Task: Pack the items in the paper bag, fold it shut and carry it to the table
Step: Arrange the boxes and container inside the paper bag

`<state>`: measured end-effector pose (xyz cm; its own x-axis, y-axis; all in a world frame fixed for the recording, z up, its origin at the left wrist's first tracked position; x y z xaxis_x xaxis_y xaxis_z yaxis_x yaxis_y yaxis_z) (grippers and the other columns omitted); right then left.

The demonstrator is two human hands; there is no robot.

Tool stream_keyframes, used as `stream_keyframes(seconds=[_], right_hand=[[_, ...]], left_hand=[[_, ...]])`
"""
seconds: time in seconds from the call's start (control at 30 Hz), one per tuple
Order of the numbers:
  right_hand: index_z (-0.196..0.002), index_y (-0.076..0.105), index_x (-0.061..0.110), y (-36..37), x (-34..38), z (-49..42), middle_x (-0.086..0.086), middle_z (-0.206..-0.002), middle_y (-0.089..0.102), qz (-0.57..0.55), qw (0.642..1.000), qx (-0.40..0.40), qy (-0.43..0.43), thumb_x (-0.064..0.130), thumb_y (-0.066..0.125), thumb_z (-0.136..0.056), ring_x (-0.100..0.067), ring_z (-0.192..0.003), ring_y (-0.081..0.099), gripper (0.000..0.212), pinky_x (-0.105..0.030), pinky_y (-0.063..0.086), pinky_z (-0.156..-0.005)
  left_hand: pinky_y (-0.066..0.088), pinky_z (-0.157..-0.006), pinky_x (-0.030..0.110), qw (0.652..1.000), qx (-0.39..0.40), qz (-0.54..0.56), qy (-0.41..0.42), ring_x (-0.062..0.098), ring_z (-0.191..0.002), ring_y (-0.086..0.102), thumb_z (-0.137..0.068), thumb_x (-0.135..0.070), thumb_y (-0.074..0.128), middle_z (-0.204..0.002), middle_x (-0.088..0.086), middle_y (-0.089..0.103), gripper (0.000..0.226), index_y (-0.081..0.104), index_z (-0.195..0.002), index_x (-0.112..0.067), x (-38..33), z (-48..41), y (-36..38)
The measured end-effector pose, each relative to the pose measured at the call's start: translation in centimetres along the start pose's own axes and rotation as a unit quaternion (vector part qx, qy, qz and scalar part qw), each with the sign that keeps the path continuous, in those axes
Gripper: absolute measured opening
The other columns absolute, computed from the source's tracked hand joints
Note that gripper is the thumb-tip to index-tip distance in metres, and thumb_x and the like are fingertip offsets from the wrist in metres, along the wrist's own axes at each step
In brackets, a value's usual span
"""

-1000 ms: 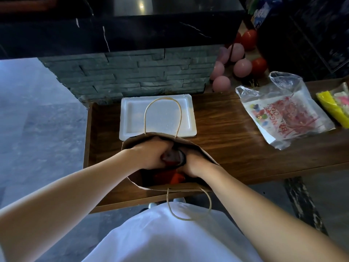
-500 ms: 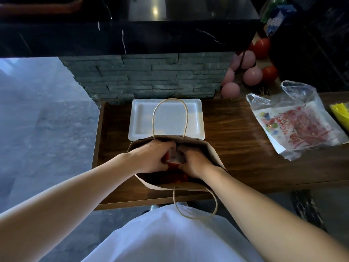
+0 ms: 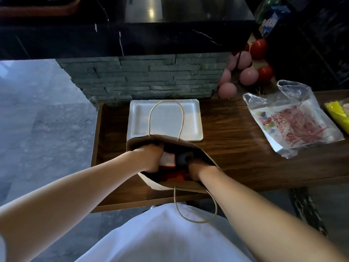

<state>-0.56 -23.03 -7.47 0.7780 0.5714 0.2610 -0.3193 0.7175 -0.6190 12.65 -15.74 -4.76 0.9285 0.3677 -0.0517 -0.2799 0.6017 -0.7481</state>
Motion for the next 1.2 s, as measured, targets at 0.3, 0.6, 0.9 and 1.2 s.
stream_keyframes(seconds=[0.3,0.6,0.9,1.2], right_hand=[[-0.150,0.029,0.024,0.9,-0.9,0.2,-0.012,-0.152,0.035,-0.017,0.999,0.043,-0.013,0.025,0.047,-0.097,-0.031,-0.136,0.036,0.056,-0.040,0.030,-0.111],[-0.136,0.049,0.016,1.4,0.0,-0.4,-0.016,-0.134,0.054,0.032,0.993,0.115,-0.003,0.028,0.049,-0.093,-0.032,-0.116,0.053,0.044,-0.040,0.041,-0.097],[-0.135,0.051,0.015,0.8,0.9,-1.6,-0.013,-0.136,0.054,-0.127,0.984,0.117,0.029,0.029,0.047,-0.095,-0.029,-0.119,0.053,0.043,-0.032,0.039,-0.089],[-0.125,0.059,0.003,2.4,2.3,-1.1,-0.017,-0.098,0.068,-0.429,0.888,0.118,0.118,0.024,0.051,-0.098,-0.023,-0.069,0.063,0.035,-0.023,0.052,-0.048]], left_hand=[[0.050,-0.101,0.044,0.995,0.101,-0.012,-0.005,0.027,-0.111,0.062,-0.090,-0.025,0.056,-0.124,0.005,0.064,0.034,0.060,-0.123,-0.021,1.4,-1.9,2.7],[0.056,-0.088,0.042,0.995,0.056,0.057,0.062,0.025,-0.096,0.065,-0.093,-0.015,0.045,-0.111,0.005,0.069,0.034,0.066,-0.119,-0.023,0.0,4.3,-4.0],[0.035,-0.106,0.038,0.942,-0.264,0.098,0.185,0.013,-0.123,0.046,-0.080,-0.074,0.056,-0.112,-0.020,0.066,0.043,0.072,-0.097,-0.038,2.4,14.9,-2.5],[0.052,-0.093,0.035,0.931,-0.253,0.069,0.254,0.017,-0.110,0.053,-0.087,-0.039,0.072,-0.095,-0.013,0.069,0.010,0.071,-0.087,-0.029,1.6,14.0,0.0]])
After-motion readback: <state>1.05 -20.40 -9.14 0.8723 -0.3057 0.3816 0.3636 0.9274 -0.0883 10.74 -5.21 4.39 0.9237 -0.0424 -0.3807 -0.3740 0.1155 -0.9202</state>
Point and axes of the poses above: each hand's wrist, its own z-axis away from the middle knuckle, its own y-axis out of the palm, x = y × z, the point moved 6 cm from there along -z, towards the middle knuckle
